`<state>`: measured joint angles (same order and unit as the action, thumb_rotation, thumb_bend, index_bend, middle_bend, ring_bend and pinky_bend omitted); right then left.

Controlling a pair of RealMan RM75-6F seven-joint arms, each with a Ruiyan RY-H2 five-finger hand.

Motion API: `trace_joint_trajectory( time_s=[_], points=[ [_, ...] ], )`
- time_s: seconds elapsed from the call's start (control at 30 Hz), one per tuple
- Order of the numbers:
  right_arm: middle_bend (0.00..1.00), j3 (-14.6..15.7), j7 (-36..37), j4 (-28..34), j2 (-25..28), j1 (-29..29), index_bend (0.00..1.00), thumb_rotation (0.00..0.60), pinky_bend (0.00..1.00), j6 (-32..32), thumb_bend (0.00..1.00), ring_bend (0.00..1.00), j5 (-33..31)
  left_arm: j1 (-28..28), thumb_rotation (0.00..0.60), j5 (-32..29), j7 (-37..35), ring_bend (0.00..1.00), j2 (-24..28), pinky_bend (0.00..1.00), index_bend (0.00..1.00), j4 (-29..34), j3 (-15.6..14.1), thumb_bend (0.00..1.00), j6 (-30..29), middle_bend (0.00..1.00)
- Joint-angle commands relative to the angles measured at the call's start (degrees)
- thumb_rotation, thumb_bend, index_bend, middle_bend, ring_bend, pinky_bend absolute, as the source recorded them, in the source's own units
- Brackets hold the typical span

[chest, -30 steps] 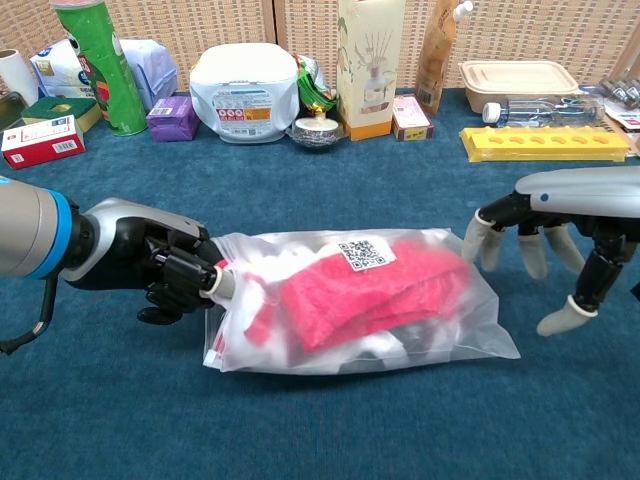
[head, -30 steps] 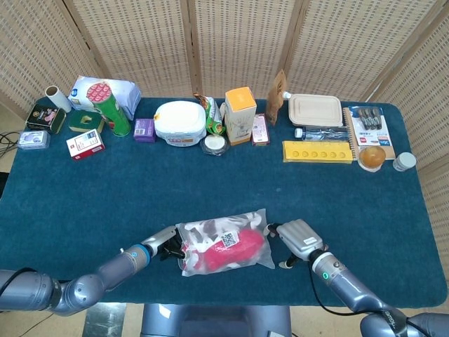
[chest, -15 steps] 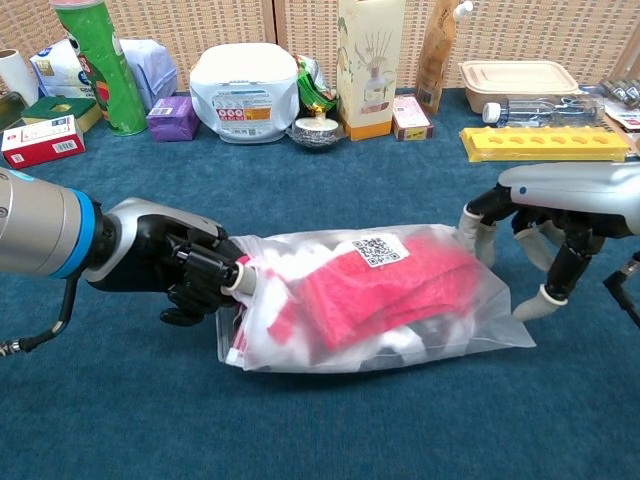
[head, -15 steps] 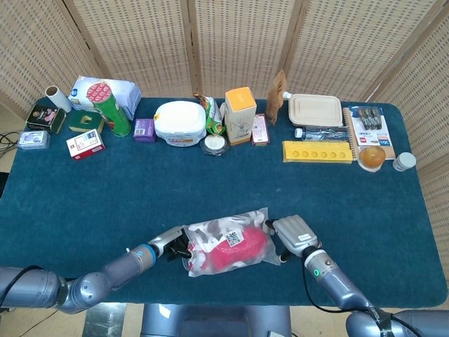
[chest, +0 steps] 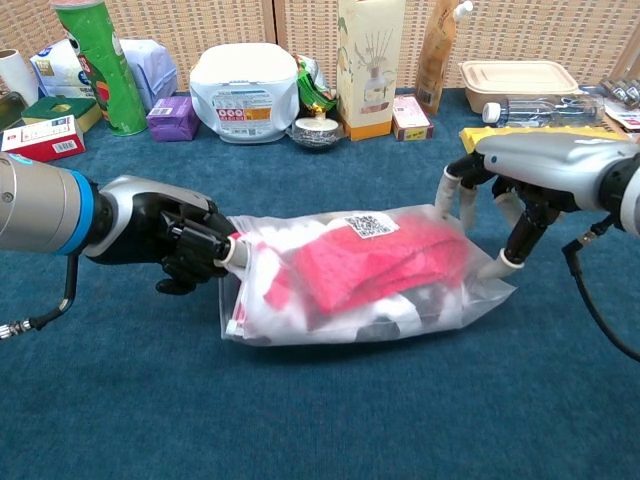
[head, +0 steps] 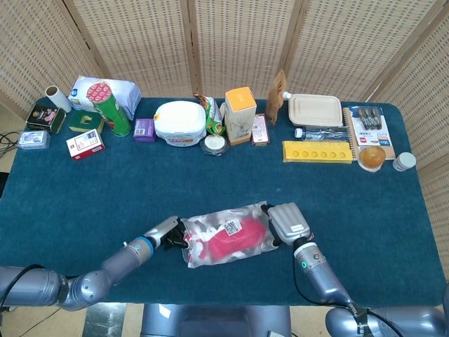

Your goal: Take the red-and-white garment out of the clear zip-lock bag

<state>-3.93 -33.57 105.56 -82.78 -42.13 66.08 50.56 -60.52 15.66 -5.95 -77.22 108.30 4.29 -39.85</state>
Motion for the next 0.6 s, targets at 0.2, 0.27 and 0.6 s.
trace_joint_trajectory(
  time_s=[0.2,0.27,0.6],
  points=[
    [0.43,0.28,2.89,-0.79,1.16,1.87,0.32,0.598,0.72,0.89,0.13,0.64,5.17,1.70,0.600,4.02,0.97,0.91,-2.52,0.81,0.79,-4.35,1.50,0.39,-3.33,0.93],
    [0.38,1.10,3.03,-0.48,1.65,2.45,0.30,0.564,0.69,0.78,0.13,0.60,5.93,1.84,0.600,4.02,1.06,0.91,-2.94,0.81,0.79,-4.86,1.66,0.39,-3.10,0.93],
    [0.16,2.63,-3.92,6.87,5.58,3.27,0.18,0.241,0.48,1.16,0.10,0.34,-2.27,1.62,0.600,1.60,1.68,0.91,-1.90,0.81,0.79,-3.70,1.19,0.38,0.60,0.93]
  ],
)
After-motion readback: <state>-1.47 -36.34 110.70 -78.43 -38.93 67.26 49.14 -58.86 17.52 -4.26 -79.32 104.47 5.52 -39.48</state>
